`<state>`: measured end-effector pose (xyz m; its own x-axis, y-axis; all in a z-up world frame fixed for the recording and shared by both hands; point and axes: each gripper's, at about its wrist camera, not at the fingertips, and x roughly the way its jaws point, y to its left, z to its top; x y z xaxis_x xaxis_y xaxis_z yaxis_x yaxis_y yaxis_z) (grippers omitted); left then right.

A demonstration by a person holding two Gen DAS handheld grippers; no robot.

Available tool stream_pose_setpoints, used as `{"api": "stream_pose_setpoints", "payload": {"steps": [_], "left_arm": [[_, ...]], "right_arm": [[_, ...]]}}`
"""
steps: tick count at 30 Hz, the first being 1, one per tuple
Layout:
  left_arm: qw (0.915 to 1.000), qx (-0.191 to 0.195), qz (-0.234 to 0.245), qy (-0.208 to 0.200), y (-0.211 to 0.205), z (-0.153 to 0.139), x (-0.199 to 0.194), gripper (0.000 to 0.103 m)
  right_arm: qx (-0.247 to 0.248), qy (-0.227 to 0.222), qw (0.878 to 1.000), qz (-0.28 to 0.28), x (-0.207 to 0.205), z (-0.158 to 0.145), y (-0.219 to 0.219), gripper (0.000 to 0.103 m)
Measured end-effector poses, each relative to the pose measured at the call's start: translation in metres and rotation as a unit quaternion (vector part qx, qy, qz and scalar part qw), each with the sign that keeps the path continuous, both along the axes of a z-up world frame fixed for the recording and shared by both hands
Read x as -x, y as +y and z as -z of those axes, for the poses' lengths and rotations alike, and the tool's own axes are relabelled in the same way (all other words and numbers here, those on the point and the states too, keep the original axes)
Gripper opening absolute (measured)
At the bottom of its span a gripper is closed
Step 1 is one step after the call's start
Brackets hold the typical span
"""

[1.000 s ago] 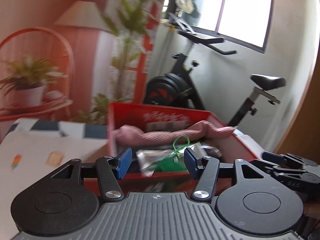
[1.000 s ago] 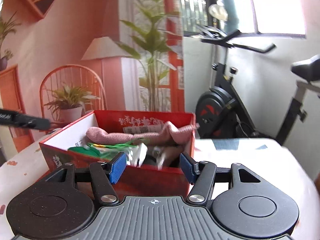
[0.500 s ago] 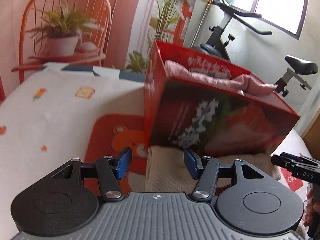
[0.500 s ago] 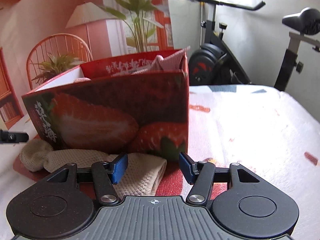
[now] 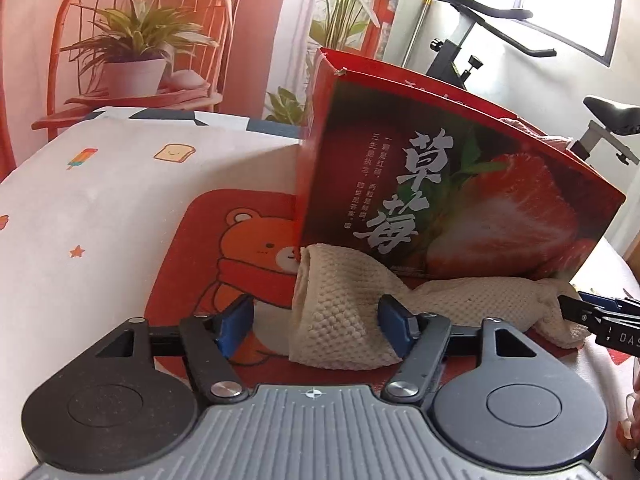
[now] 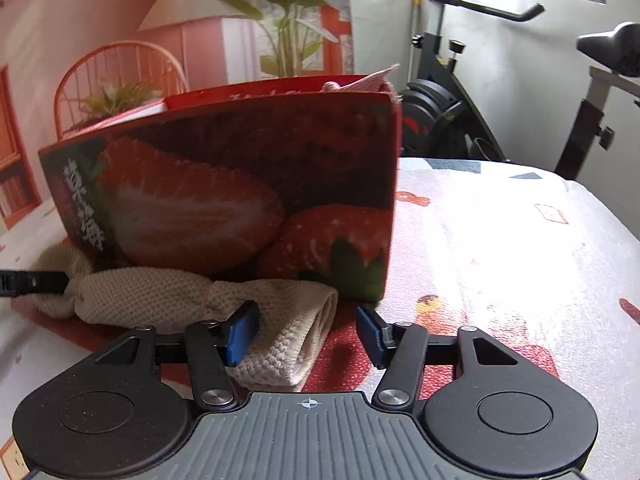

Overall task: Organize soft objects
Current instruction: 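Move the left tool to the beige knit towel and grasp it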

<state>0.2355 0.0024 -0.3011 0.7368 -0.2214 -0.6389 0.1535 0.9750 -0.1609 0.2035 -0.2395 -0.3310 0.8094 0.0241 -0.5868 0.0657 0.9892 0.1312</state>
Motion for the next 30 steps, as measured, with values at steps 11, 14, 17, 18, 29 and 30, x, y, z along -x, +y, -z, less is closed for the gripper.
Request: {"api": "stream_pose_setpoints", "payload": {"steps": [11, 14, 17, 18, 29, 30], "left_arm": [[0.9999, -0.016, 0.003, -0.005, -0.006, 0.003, 0.002, 0.073], [0.9998, -0.018, 0.004, -0.005, -0.007, 0.004, 0.003, 0.073], [0.9998, -0.019, 0.004, -0.005, -0.007, 0.004, 0.002, 0.072], [0.9998, -0.02, 0.003, -0.005, -0.008, 0.003, 0.003, 0.072], [0.9985, -0.035, 0.038, -0.018, -0.015, 0.003, 0.007, 0.042], [0.9983, -0.036, 0.042, -0.019, -0.016, 0.003, 0.007, 0.039]], "right_arm": [[-0.021, 0.013, 1.0, -0.009, -0.004, 0.003, -0.005, 0.05], [-0.031, 0.014, 0.999, -0.01, -0.005, 0.003, -0.009, 0.05], [-0.027, 0.014, 0.999, -0.015, -0.005, 0.003, -0.007, 0.046], [-0.026, 0.014, 0.999, -0.018, -0.005, 0.003, -0.007, 0.044], [-0.02, 0.011, 0.999, -0.036, -0.005, 0.002, -0.001, 0.03], [-0.018, 0.011, 0.999, -0.038, -0.005, 0.002, 0.0, 0.028]]}}
